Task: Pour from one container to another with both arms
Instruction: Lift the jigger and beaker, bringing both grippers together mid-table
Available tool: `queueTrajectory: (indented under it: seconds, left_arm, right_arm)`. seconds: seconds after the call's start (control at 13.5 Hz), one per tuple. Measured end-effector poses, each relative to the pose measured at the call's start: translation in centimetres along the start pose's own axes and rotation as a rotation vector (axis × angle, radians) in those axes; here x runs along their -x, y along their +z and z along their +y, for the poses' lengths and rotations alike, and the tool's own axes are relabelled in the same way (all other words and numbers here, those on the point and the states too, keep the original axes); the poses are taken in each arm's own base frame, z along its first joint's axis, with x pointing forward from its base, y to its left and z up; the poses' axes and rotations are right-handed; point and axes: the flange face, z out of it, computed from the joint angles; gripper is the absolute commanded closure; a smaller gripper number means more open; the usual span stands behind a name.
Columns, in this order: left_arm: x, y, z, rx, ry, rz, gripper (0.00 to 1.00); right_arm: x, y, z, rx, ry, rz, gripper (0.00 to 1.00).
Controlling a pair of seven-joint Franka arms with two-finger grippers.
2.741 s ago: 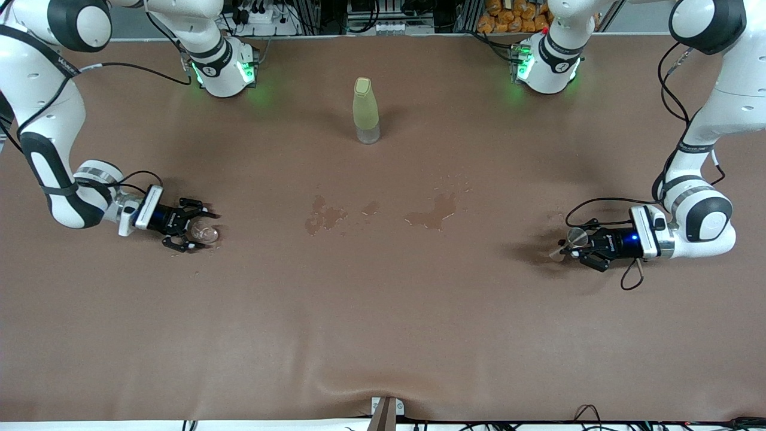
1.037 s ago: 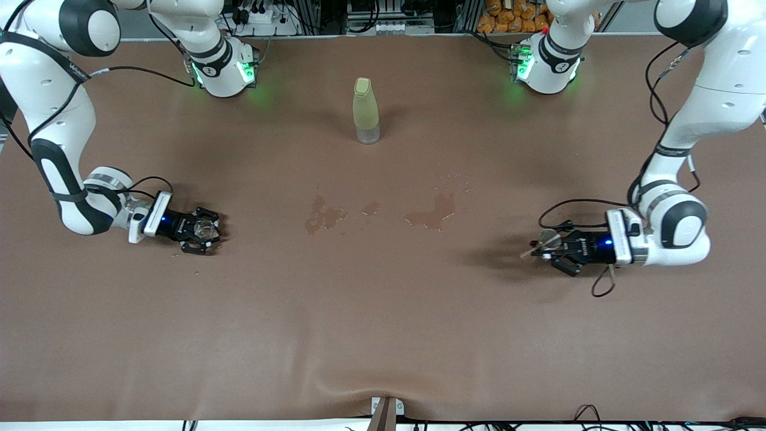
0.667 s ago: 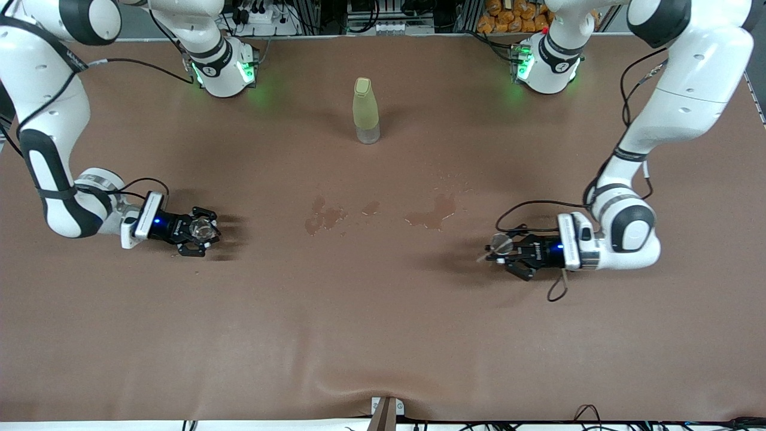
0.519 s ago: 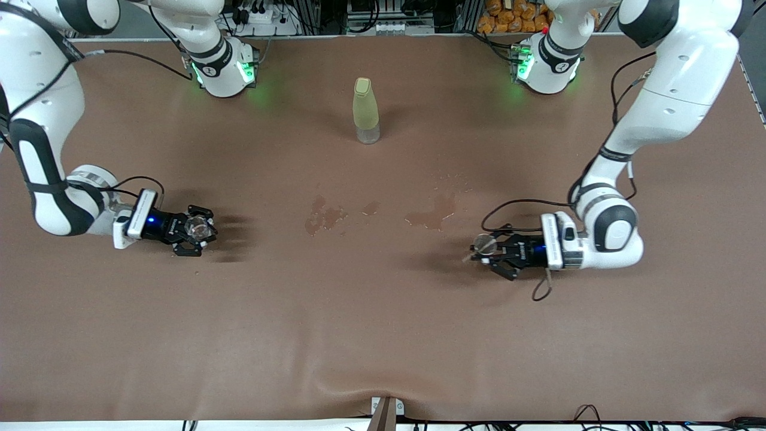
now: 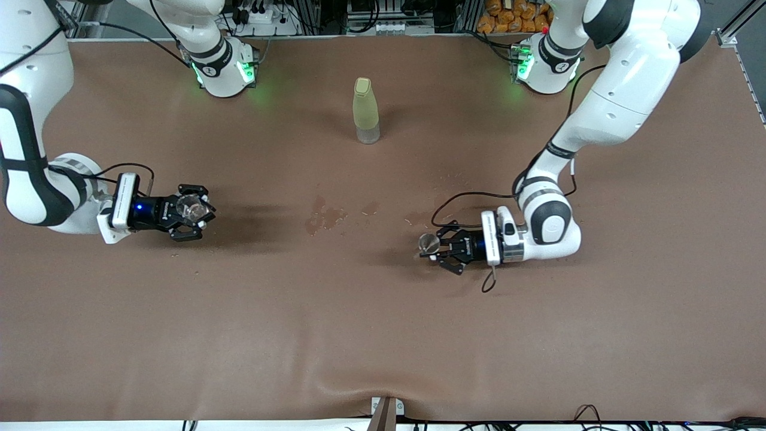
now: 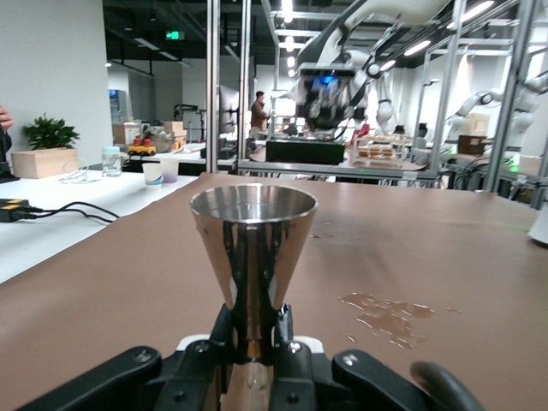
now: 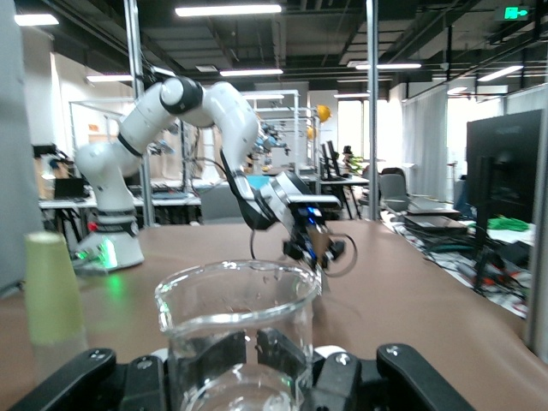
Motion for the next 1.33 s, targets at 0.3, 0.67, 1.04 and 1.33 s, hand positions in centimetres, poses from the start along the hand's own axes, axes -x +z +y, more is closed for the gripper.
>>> queueTrajectory:
  seconds: [0.3,0.67,1.04,1.33]
  left_arm:
    - [-0.9,5.3,1.2,-0.052,0.006,-0.065,1.0]
    - [-1.5,11.5,3.3,-0.096,-0.011,-0.086,1.0]
    - [-2.6,16.0,5.5,-0.068,0.024,-0.106,1.0]
    - [-3.0,18.6,7.7,-0.025,0.039,-0.108,1.0]
  right_arm:
    - [-6.3,2.2,-0.1,-0.044,0.079,-0.016,1.0]
    - [-7.1,6.1,-1.4,-0.058,0.137,-0.03,1.0]
    - [-4.4,13.8,-3.2,-0.03,0.209,0.0,1.0]
    - [-2.7,18.6,-4.6,0.004,0.226,0.021,1.0]
